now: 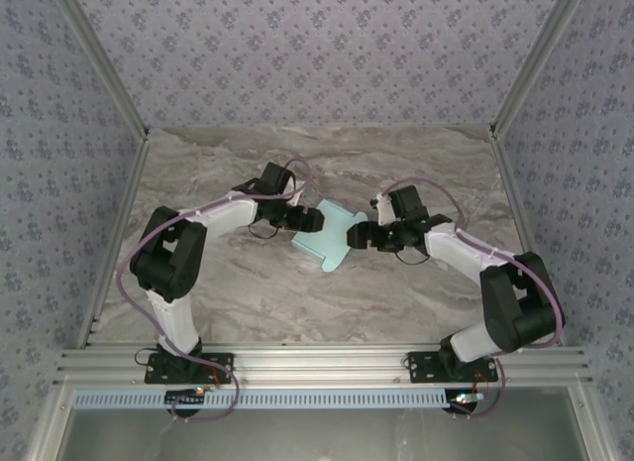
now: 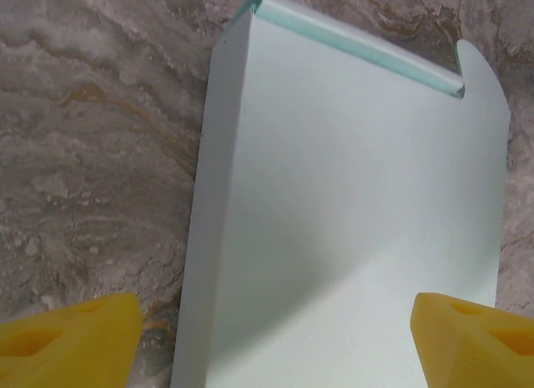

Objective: Fold the paper box

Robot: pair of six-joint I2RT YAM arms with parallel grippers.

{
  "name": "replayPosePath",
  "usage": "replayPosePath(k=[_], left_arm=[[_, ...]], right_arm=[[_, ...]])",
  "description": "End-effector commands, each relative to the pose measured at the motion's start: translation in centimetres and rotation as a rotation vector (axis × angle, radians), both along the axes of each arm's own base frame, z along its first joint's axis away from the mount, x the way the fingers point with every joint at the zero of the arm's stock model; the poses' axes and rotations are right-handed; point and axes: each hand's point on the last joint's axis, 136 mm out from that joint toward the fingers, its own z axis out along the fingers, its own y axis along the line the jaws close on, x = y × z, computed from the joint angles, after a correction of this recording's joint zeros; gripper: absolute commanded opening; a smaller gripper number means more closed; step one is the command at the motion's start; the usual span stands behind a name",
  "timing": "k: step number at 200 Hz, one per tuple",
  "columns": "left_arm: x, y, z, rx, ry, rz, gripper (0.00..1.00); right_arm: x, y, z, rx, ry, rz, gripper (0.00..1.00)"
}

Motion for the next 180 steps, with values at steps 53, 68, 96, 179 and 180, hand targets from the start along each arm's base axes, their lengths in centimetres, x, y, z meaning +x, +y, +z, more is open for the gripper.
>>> replayPosePath(k=[53,68,96,179,180], left_arm=[[1.1,-0.5,-0.2,-0.039,0.058,-0.006,0.7],[1.1,-0.4,-0.4,-0.044,0.063,-0.009,0.65],[1.3,0.1,-1.0,-0.068,0.08,0.014,0.58],[0.6,1.1,-3.1,-0.065,0.138,0.033,0.41],[0.5,1.1,-3.0,-0.065,0.138,0.032,0.4]], right_arm=[[0.1,0.6,-2.4,0.168,0.092,-0.082,0.63],[0.1,0.6,-2.9,0.174,0.094,-0.087,0.57],[0.2,1.0,-3.4,0.201,0.102,-0.084,0.49],[1.8,2.1,-4.4,0.276,0.122,-0.103,0.32],[1.8,2.2,-4.4,0.279,0.122,-0.102,0.32]])
